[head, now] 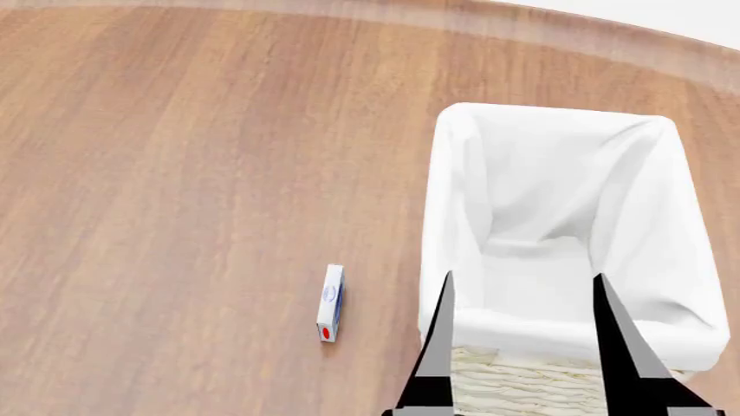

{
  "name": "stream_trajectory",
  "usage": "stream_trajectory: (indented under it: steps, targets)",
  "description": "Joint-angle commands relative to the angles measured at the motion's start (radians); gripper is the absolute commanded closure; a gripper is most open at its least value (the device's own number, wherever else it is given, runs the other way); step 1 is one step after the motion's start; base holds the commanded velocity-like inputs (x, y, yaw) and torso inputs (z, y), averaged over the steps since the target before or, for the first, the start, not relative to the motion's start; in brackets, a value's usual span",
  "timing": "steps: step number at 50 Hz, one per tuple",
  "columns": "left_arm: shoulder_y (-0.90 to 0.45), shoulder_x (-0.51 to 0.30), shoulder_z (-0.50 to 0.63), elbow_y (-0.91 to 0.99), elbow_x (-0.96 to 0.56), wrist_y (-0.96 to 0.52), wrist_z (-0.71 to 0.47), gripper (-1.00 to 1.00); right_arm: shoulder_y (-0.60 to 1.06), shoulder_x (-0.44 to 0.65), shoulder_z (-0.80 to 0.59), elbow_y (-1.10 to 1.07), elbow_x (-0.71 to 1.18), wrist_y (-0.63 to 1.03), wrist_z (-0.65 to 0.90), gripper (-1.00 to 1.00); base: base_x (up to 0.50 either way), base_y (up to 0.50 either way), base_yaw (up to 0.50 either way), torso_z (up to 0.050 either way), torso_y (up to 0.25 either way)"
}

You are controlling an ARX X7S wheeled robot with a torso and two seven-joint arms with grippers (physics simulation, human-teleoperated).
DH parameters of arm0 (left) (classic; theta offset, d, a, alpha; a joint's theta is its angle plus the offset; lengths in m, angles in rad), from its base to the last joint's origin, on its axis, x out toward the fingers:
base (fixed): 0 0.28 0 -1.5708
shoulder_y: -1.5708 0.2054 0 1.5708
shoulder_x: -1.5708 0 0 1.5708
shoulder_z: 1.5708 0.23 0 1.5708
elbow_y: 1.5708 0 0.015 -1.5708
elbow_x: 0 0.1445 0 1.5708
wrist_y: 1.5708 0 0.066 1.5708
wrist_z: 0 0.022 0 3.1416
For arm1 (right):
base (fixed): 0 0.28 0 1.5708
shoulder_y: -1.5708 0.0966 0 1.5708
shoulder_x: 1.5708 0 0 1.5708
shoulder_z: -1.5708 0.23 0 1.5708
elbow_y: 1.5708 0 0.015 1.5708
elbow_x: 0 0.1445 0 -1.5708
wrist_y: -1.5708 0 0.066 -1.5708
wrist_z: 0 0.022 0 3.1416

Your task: Pick up the ketchup, and put it in the basket.

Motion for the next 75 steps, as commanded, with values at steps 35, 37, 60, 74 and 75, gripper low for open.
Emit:
stream_trajectory:
  steps: [35,37,60,74,75]
  targets:
    - [-0.061,0.0,0.017,-0.144,0.077,0.065,0.06,1.0,0.005,-0.011,0.021,0.019,-0.01,-0.014,-0.019,-1.0,0.0,0.0,0.0,0.0,0.0]
    - [-0.06,-0.001,0.017,-0.141,0.077,0.065,0.059,1.0,0.005,-0.01,0.019,0.018,-0.01,-0.013,-0.018,-1.0,0.0,0.0,0.0,0.0,0.0]
    - [-0.026,-0.078,0.151,0.169,0.088,-0.008,0.158,1.0,0.006,-0.005,0.012,0.018,-0.009,-0.013,-0.012,-1.0,0.0,0.0,0.0,0.0,0.0]
    - [-0.057,-0.182,0.256,0.455,0.032,-0.146,0.223,1.0,0.007,-0.002,0.013,0.018,-0.005,-0.015,-0.008,-1.0,0.0,0.0,0.0,0.0,0.0]
    - [-0.064,-0.194,0.269,0.47,0.036,-0.159,0.228,1.0,0.007,-0.002,0.012,0.018,-0.005,-0.016,-0.009,-1.0,0.0,0.0,0.0,0.0,0.0]
